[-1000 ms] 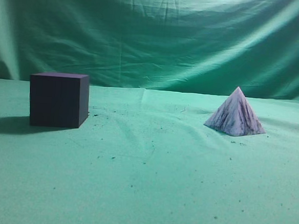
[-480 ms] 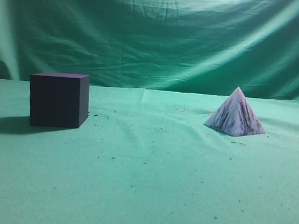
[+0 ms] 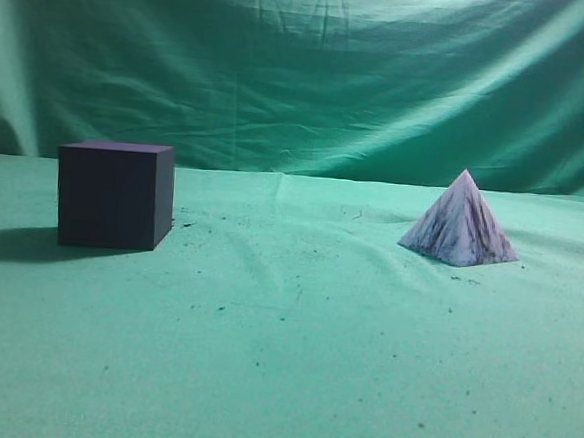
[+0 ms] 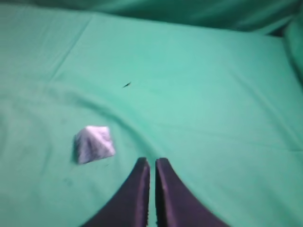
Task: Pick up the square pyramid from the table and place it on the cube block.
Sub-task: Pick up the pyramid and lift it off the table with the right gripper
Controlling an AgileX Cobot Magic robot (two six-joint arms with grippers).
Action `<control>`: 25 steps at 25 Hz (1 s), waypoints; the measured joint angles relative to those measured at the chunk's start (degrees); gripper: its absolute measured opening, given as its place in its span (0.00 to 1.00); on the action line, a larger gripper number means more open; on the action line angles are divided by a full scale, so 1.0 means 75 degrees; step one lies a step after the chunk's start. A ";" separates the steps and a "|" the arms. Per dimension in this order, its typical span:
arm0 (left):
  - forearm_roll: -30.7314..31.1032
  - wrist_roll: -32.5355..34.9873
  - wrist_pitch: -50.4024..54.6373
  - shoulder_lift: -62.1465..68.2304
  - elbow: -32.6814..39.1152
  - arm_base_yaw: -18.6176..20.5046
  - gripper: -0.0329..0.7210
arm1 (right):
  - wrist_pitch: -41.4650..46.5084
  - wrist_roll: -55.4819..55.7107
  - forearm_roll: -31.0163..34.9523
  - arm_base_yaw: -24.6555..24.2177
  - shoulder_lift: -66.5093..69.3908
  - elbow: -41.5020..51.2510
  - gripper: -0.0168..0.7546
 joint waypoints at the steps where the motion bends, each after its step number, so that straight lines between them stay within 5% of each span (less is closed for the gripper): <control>1: 0.0000 0.0000 0.0000 0.0000 0.0000 0.0000 0.04 | 0.0148 -0.0015 0.0000 0.0293 0.0368 -0.0240 0.02; 9: 0.0000 0.0000 0.0000 0.0000 0.0000 0.0000 0.04 | 0.0522 -0.0032 -0.0084 0.2242 0.3581 -0.1546 0.09; 15: 0.0000 0.0000 0.0000 0.0000 0.0000 0.0000 0.04 | 0.0525 0.0138 -0.0084 0.2486 0.5612 -0.2343 0.69; 18: 0.0000 0.0000 0.0000 0.0000 0.0000 0.0000 0.04 | 0.0558 0.0784 -0.0220 0.2486 0.6446 -0.2701 0.87; 25: 0.0000 0.0000 0.0000 0.0000 0.0000 0.0000 0.04 | 0.0724 0.1355 -0.0610 0.2486 0.8161 -0.3550 0.86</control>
